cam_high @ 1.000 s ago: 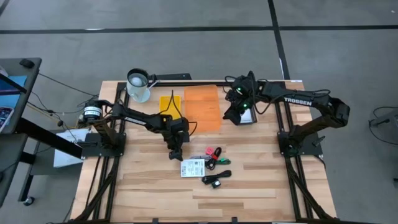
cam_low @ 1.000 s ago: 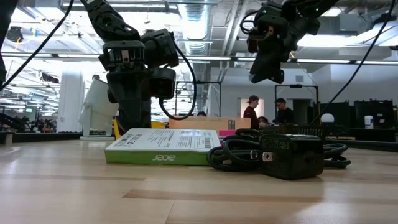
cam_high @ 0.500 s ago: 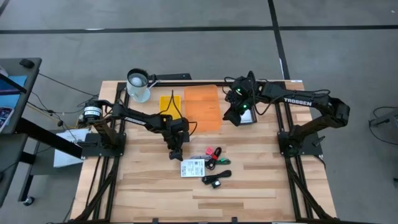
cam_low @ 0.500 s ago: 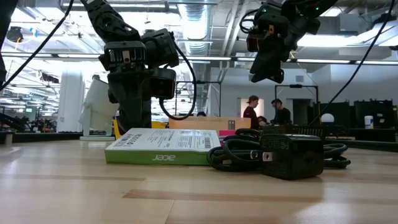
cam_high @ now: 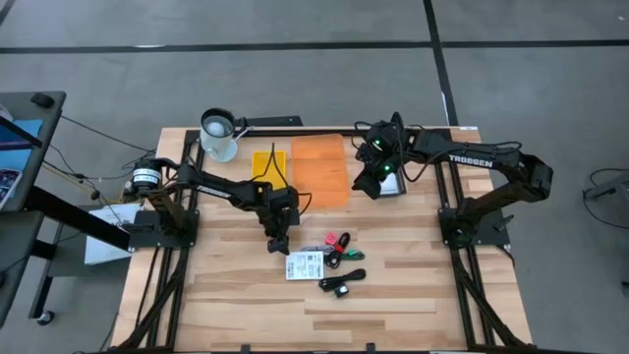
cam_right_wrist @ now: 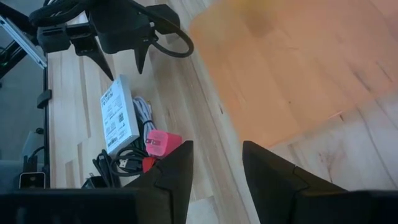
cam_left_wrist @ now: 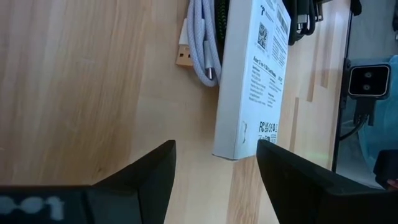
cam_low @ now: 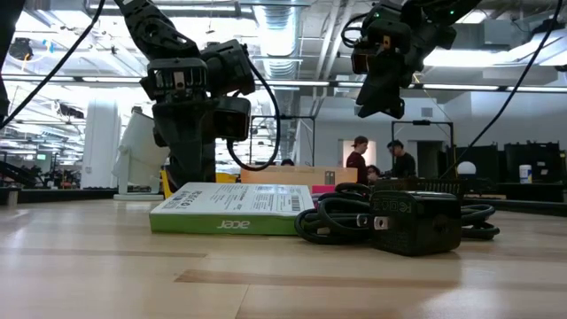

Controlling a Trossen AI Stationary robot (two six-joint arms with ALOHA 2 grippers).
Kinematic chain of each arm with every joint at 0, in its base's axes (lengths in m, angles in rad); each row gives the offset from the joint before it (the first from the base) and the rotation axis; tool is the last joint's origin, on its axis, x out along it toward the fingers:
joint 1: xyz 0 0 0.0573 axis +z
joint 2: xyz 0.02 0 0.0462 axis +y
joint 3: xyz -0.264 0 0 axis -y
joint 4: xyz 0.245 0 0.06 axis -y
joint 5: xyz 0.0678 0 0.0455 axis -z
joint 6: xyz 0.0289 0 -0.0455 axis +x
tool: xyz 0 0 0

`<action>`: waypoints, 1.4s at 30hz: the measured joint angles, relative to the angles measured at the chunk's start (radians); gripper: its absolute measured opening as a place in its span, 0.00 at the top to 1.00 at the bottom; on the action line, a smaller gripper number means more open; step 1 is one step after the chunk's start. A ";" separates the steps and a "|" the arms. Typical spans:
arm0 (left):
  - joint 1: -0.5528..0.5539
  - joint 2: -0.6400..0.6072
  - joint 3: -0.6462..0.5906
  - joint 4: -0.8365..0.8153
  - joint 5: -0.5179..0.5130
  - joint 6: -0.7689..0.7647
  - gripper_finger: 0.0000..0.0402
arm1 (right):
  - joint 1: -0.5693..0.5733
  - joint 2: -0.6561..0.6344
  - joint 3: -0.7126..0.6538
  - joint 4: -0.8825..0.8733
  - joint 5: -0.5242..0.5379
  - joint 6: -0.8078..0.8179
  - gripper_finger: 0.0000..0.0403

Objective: Pick and place items into bin
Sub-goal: Put the white card reader box into the black bin

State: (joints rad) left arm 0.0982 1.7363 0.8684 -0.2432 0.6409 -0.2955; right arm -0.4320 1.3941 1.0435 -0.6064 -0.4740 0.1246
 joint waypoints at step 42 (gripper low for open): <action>-0.008 0.000 0.000 0.009 -0.012 -0.024 0.47 | 0.000 0.000 0.000 -0.001 0.000 0.000 0.67</action>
State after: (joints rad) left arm 0.0906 1.7363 0.8680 -0.2344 0.6285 -0.3195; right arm -0.4320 1.3941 1.0435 -0.6071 -0.4744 0.1246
